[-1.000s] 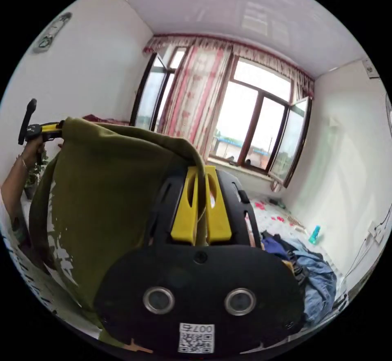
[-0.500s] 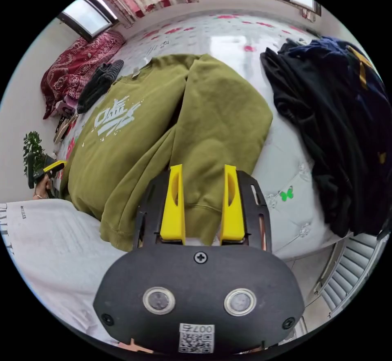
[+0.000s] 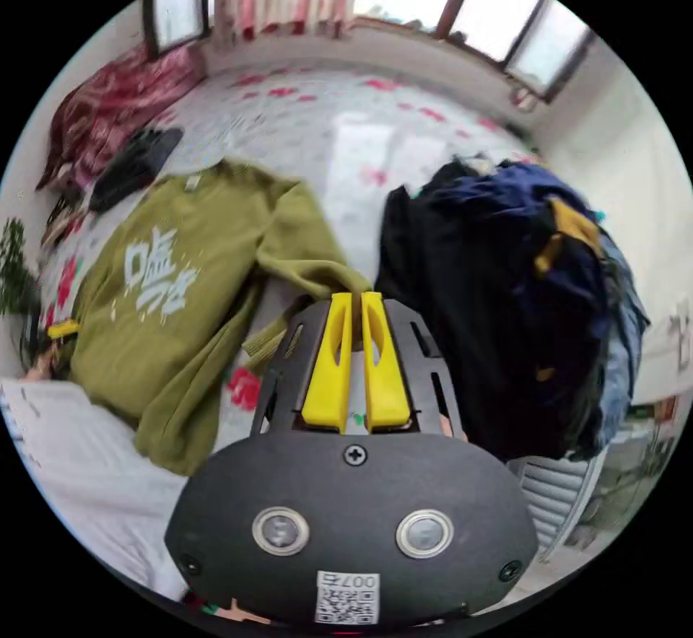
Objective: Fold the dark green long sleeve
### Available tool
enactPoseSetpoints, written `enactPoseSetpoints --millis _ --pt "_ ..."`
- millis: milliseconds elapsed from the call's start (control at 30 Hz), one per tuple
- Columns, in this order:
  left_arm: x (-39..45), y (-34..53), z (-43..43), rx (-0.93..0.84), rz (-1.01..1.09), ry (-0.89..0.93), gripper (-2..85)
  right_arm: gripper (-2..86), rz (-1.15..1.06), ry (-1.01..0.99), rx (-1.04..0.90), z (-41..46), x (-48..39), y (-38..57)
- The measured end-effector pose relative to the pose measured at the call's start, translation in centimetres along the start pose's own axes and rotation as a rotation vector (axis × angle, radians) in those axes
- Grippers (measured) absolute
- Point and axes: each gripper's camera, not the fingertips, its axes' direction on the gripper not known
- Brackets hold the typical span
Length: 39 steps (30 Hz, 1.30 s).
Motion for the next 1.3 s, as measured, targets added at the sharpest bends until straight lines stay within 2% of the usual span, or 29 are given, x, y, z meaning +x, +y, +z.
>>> enactPoseSetpoints --millis 67,167,233,300,467,533,633,733,833,900,933,1000,1067,1133,1233,1300 --pt "-0.2 -0.3 0.3 -0.004 -0.003 0.005 6.2 0.2 0.356 0.081 0.263 -9.0 10.2 -1.7" --pt "-0.7 -0.9 0.8 -0.016 -0.011 0.014 5.9 -0.1 0.554 0.092 0.415 -14.1 15.2 -0.9" --pt "-1.0 -1.1 1.0 -0.021 -0.020 0.023 5.5 0.0 0.506 0.118 0.417 -14.3 13.0 -0.6" --pt "-1.6 -1.2 1.1 -0.021 -0.021 0.037 5.0 0.1 0.413 0.063 0.351 -11.8 8.8 0.0" --pt "-3.0 -1.5 0.6 -0.024 0.012 0.049 0.4 0.0 0.238 -0.306 0.068 -1.4 -5.9 7.0" --pt "-3.5 -1.5 0.2 -0.022 0.042 0.051 -0.4 -0.1 0.195 -0.381 0.006 0.1 -10.4 9.5" --pt "-5.7 -1.3 -2.3 0.023 0.110 0.085 -0.9 -0.1 0.135 -0.480 -0.050 0.0 -14.8 12.0" --pt "-13.2 -2.5 -8.1 0.076 0.165 0.233 -0.9 -0.1 0.057 -0.449 -0.033 -3.0 -16.4 12.9" --pt "-19.4 -4.4 -13.5 0.180 0.163 0.226 -0.9 0.3 0.026 -0.416 0.008 -6.2 -16.4 13.7" --pt "-25.7 -7.5 -17.5 0.302 0.045 0.095 -0.9 0.8 0.039 -0.411 0.016 -7.5 -16.2 14.4" --pt "-29.0 -9.1 -18.0 0.332 -0.100 -0.019 -0.9 1.3 0.065 -0.407 0.019 -8.1 -16.2 15.1" --pt "-33.3 -10.7 -16.9 0.278 -0.307 -0.160 -0.7 2.6 0.107 -0.424 0.016 -8.9 -16.3 16.3" --pt "-35.0 -10.7 -15.5 0.235 -0.363 -0.077 -0.4 4.6 0.146 -0.435 0.010 -10.0 -16.9 18.5" --pt "-32.5 -7.7 -13.9 0.339 -0.266 0.071 1.1 6.0 0.160 -0.420 -0.009 -10.6 -17.6 20.4" --pt "-27.3 -3.6 -10.3 0.319 -0.110 0.141 5.4 8.7 0.159 -0.399 -0.045 -11.3 -19.6 23.3" --pt "-22.5 2.4 -6.2 0.264 -0.005 0.242 7.1 10.1 0.143 -0.387 -0.064 -11.7 -21.1 24.5"
